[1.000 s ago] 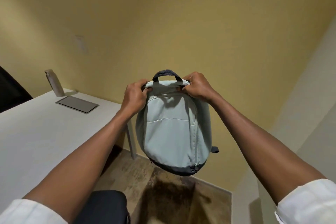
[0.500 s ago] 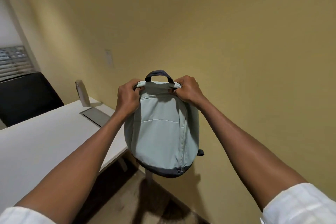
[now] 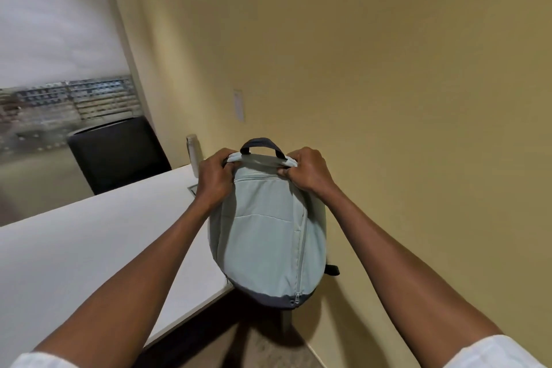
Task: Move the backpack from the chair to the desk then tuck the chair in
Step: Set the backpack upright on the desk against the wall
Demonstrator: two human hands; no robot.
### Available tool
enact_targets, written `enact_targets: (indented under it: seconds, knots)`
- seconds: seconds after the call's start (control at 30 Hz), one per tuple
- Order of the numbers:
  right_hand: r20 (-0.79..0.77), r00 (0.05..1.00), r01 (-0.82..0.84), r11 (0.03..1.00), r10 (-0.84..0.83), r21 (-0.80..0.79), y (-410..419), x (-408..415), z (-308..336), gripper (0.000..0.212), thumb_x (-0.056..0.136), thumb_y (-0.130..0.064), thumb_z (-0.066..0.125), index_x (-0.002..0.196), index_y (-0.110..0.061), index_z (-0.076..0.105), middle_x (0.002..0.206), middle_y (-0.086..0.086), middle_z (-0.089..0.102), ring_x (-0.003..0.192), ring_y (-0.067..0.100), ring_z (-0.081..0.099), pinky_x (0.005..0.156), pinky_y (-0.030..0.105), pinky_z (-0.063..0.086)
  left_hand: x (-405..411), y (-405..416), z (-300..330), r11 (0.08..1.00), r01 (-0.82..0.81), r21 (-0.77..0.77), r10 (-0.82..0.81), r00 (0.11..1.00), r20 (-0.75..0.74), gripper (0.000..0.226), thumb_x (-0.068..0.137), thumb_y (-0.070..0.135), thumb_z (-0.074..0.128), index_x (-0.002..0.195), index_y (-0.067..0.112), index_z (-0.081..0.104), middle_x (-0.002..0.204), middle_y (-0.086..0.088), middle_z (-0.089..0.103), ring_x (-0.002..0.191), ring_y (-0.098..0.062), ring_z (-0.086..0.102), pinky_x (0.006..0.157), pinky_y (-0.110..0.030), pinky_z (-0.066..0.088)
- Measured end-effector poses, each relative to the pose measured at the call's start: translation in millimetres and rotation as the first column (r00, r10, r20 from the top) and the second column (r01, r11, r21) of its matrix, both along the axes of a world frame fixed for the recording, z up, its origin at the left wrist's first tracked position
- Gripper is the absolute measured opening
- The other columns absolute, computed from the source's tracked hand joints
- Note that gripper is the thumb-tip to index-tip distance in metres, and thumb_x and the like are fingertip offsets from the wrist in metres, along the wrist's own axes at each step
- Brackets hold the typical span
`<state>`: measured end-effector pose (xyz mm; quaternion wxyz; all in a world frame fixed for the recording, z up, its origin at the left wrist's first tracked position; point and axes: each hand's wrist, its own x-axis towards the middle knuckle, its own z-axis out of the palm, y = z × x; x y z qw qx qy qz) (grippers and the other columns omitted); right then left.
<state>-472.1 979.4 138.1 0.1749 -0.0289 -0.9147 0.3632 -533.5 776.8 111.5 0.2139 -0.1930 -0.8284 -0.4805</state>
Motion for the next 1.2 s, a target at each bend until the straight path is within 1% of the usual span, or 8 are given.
enact_targets:
  seconds: [0.13, 0.3, 0.43, 0.57, 0.77, 0.97, 1.1, 1.2]
  knots:
    - [-0.007, 0.999, -0.051, 0.996, 0.051, -0.067, -5.8, -49.4, -7.0, 0.015, 0.077, -0.021, 0.075, 0.073, -0.007, 0.07, 0.067, 0.004, 0.062, 0.061, 0.017, 0.051, 0.052, 0.029, 0.031, -42.6, -1.8, -2.2, 0.997, -0.078, 0.009, 0.078, 0.997, 0.011, 0.025, 0.092, 0.003, 0.051, 0.101, 0.014, 0.072, 0.091, 0.001, 0.069, 0.081, -0.015, 0.059, 0.068, -0.021, 0.045]
    - [-0.001, 0.994, -0.109, 0.981, 0.111, -0.163, -16.7, -116.5, -13.4, 0.015, 0.078, -0.023, 0.076, 0.088, -0.011, 0.078, 0.081, 0.008, 0.074, 0.072, 0.022, 0.065, 0.058, 0.028, 0.04, -98.7, -6.0, -1.1, 0.977, -0.209, 0.043, 0.208, 0.978, 0.033, 0.026, 0.093, 0.007, 0.054, 0.107, 0.018, 0.073, 0.096, 0.004, 0.068, 0.09, -0.017, 0.062, 0.077, -0.029, 0.046]
    - [0.012, 0.989, -0.139, 0.962, 0.146, -0.236, -30.6, -161.4, -16.5, 0.012, 0.079, -0.021, 0.074, 0.083, -0.011, 0.077, 0.081, 0.009, 0.074, 0.076, 0.025, 0.067, 0.063, 0.031, 0.046, -141.2, -12.9, -7.9, 0.94, -0.325, 0.108, 0.313, 0.943, 0.112, 0.024, 0.09, 0.016, 0.064, 0.113, 0.018, 0.07, 0.11, -0.002, 0.07, 0.104, -0.022, 0.063, 0.085, -0.032, 0.049]
    - [0.052, 0.99, -0.109, 0.939, 0.133, -0.325, -39.8, -201.7, -29.0, 0.018, 0.079, -0.02, 0.074, 0.066, -0.01, 0.067, 0.063, 0.002, 0.061, 0.063, 0.02, 0.056, 0.052, 0.027, 0.033, -182.1, -23.9, -22.6, 0.904, -0.425, 0.054, 0.386, 0.864, 0.324, 0.073, 0.079, 0.045, 0.072, 0.139, 0.01, 0.049, 0.136, -0.015, 0.055, 0.123, -0.034, 0.054, 0.099, -0.048, 0.048]
    - [0.1, 0.989, -0.049, 0.895, 0.105, -0.444, -49.5, -260.1, -53.5, 0.021, 0.077, -0.021, 0.076, 0.088, -0.003, 0.076, 0.086, 0.013, 0.075, 0.078, 0.027, 0.069, 0.062, 0.029, 0.044, -224.7, -32.3, -61.0, 0.934, -0.357, 0.025, 0.303, 0.826, 0.475, 0.079, 0.088, 0.063, 0.054, 0.143, 0.008, 0.04, 0.143, -0.015, 0.05, 0.126, -0.034, 0.051, 0.098, -0.044, 0.045]
    - [0.156, 0.98, -0.014, 0.819, 0.126, -0.574, -55.1, -308.2, -70.9, 0.011, 0.078, -0.018, 0.079, 0.085, -0.01, 0.076, 0.078, 0.006, 0.07, 0.069, 0.019, 0.061, 0.061, 0.026, 0.043, -271.5, -27.4, -76.9, 0.952, -0.306, -0.001, 0.27, 0.837, 0.477, 0.068, 0.096, 0.057, 0.042, 0.141, 0.006, 0.044, 0.141, -0.016, 0.052, 0.125, -0.035, 0.051, 0.097, -0.04, 0.042]
    - [0.205, 0.976, 0.086, 0.732, 0.075, -0.676, -34.4, -341.0, -87.6, 0.009, 0.076, -0.013, 0.08, 0.084, -0.014, 0.075, 0.097, 0.015, 0.075, 0.083, 0.025, 0.068, 0.074, 0.033, 0.053, -306.6, -19.9, -91.3, 0.963, -0.267, -0.035, 0.248, 0.829, 0.5, 0.067, 0.098, 0.057, 0.039, 0.145, 0.009, 0.042, 0.148, -0.014, 0.046, 0.133, -0.035, 0.045, 0.108, -0.045, 0.035]
    - [0.268, 0.963, 0.179, 0.75, -0.002, -0.637, -13.2, -359.7, -110.9, 0.014, 0.078, -0.015, 0.078, 0.091, -0.01, 0.075, 0.096, 0.014, 0.074, 0.091, 0.032, 0.07, 0.088, 0.045, 0.057, -326.7, -13.5, -116.6, 0.971, -0.227, -0.072, 0.229, 0.802, 0.552, 0.065, 0.099, 0.056, 0.038, 0.145, 0.011, 0.044, 0.149, -0.013, 0.046, 0.136, -0.034, 0.043, 0.111, -0.045, 0.033]
